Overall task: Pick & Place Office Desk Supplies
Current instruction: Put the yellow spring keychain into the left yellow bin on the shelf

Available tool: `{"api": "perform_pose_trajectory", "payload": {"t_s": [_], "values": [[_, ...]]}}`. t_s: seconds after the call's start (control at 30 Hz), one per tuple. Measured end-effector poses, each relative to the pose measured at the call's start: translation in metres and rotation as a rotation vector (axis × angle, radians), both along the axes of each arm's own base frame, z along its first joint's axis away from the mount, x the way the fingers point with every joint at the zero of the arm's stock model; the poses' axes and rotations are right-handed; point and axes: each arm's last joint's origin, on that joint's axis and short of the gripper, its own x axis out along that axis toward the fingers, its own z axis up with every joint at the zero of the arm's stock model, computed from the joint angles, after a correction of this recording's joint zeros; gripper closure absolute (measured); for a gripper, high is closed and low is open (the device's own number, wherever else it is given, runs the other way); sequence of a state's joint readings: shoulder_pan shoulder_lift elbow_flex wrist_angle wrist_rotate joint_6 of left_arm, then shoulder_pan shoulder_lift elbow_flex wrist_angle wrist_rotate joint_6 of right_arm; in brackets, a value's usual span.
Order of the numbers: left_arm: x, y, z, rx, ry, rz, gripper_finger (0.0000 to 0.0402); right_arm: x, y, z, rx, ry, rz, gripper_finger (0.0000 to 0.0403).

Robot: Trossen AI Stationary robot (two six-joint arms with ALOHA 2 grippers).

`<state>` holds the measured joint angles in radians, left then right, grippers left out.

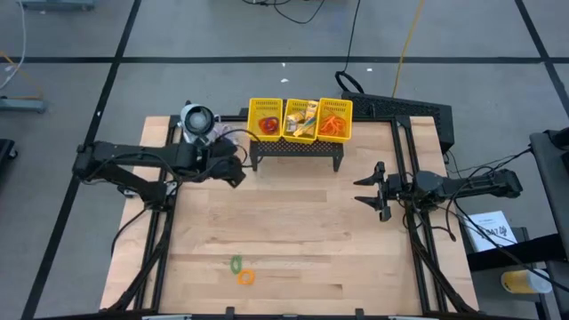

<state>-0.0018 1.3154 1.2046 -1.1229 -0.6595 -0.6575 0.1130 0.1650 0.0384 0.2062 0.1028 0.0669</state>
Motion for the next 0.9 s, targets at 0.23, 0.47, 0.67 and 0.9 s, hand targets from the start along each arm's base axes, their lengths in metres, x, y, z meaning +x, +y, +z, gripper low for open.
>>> {"api": "perform_pose_trajectory", "payload": {"t_s": [0.23,0.47,0.67,0.9], "values": [[-0.011,-0.008,-0.056,-0.170,-0.207,-0.191,0.0185,0.000,0.000,0.000,0.000,0.000,0.000,0.0188],[-0.020,-0.021,-0.108,-0.340,-0.394,-0.427,0.0185,0.000,0.000,0.000,0.000,0.000,0.000,0.0188],[-0.016,-0.030,-0.125,-0.394,-0.620,-0.559,0.0185,0.000,0.000,0.000,0.000,-0.002,0.000,0.0188],[-0.007,-0.049,-0.136,-0.393,-0.666,-0.772,0.0186,0.000,0.000,0.000,0.000,0.001,0.000,0.0188]]}}
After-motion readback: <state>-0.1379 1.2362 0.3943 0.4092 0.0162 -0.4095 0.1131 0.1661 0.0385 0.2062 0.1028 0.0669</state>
